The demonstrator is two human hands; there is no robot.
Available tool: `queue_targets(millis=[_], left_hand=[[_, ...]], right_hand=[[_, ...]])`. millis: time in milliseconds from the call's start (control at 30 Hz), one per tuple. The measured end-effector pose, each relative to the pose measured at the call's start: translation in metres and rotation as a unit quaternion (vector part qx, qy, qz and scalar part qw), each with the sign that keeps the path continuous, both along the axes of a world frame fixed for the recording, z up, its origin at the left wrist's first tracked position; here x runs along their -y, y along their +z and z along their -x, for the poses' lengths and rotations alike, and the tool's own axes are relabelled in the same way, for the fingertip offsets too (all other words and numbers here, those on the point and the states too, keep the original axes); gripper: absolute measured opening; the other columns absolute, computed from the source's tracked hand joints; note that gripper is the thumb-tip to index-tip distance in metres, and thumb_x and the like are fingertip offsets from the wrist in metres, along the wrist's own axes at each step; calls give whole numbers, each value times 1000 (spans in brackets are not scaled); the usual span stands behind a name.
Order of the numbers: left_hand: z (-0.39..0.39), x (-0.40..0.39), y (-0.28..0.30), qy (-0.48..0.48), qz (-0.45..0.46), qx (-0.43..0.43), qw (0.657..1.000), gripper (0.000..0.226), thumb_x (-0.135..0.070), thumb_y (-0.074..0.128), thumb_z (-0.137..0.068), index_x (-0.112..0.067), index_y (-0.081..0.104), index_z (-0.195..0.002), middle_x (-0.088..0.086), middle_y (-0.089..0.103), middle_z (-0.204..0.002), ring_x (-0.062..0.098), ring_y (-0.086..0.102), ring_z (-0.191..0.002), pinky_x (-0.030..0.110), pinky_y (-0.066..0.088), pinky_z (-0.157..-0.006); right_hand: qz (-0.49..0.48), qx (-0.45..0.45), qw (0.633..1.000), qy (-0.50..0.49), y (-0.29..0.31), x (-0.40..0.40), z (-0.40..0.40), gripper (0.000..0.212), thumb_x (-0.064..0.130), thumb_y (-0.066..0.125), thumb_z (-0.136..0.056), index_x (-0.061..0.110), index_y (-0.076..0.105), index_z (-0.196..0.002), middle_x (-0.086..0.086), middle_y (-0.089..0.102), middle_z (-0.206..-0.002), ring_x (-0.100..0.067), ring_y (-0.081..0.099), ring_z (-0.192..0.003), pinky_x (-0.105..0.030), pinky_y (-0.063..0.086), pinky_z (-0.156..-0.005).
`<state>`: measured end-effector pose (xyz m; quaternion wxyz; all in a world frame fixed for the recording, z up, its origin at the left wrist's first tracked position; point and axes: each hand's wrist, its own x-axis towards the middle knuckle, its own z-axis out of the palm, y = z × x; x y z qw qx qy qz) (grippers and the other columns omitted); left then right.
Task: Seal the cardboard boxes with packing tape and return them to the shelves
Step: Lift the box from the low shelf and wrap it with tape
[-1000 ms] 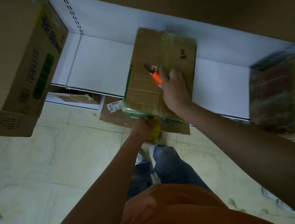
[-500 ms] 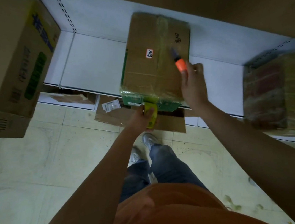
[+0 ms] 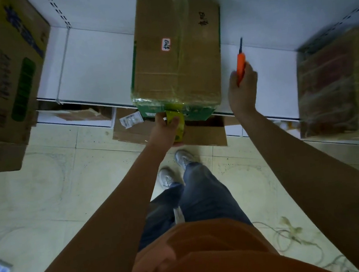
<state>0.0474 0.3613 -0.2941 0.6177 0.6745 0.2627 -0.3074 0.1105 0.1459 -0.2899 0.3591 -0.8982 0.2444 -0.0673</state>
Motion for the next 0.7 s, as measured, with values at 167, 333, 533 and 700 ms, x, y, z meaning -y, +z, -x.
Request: queue_targets(millis=[167, 333, 533, 700], left_hand=[[3, 1, -1, 5, 2, 15, 1000, 34, -29, 46, -105, -16, 35, -134, 18, 69, -110, 12, 68, -66, 21, 50, -47], [-1, 1, -7, 0, -27, 31, 999, 41, -28, 51, -102, -8, 39, -137, 21, 72, -103, 19, 68, -66, 17, 39, -38], [15, -4, -15, 49, -26, -11, 998, 49, -30, 62, -96, -24, 31, -134, 21, 64, -111, 27, 73, -77, 22, 49, -50], [36, -1, -5, 41, 50, 45, 997, 10, -26, 51, -104, -23, 51, -113, 14, 64, -86, 13, 69, -58, 21, 46, -42]], right_hand=[[85, 62, 986, 126, 28, -41, 1, 73, 56, 51, -97, 17, 28, -154, -9, 45, -137, -6, 51, -98, -9, 37, -69], [331, 29, 926, 182, 10, -69, 9, 53, 38, 47, -102, 12, 40, -147, -13, 54, -130, -25, 63, -101, -33, 58, -67], [378, 46, 906, 184, 9, -70, 6, 53, 31, 46, -103, 6, 39, -149, -13, 60, -119, -23, 64, -86, -32, 54, -53], [346, 8, 913, 217, 20, -65, 2, 55, 35, 39, -106, 11, 29, -155, -14, 52, -135, -26, 63, -101, -36, 54, -68]])
